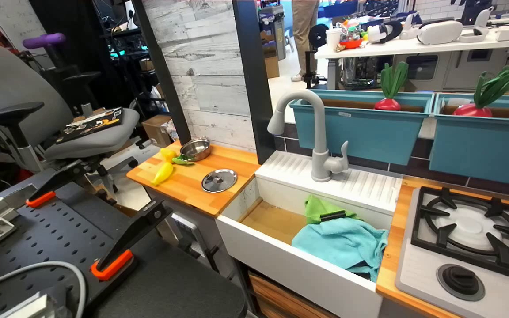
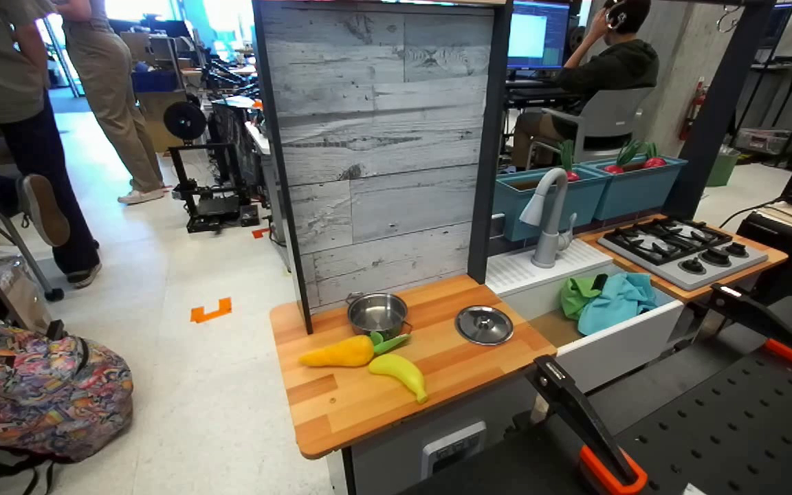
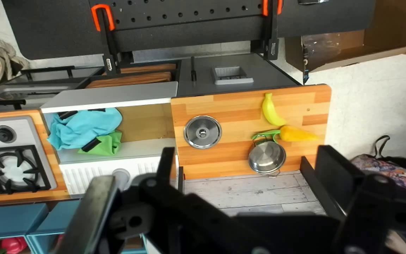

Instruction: Pick up the carrot plush toy and put it in the pot

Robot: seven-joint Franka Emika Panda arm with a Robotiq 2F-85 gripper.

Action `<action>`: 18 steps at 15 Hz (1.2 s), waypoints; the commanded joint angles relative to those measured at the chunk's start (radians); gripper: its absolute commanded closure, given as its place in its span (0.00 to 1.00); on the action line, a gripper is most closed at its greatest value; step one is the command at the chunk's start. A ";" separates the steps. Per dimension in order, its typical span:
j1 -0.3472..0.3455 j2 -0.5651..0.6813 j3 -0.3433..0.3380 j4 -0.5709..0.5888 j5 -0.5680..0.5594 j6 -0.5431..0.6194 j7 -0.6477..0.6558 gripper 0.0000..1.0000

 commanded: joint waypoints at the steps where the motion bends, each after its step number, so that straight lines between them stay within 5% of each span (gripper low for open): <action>1: 0.031 0.107 0.021 0.022 0.009 0.108 0.034 0.00; 12: 0.080 0.688 0.105 0.196 -0.001 0.512 0.228 0.00; 18: 0.163 0.983 0.032 0.367 -0.079 0.659 0.510 0.00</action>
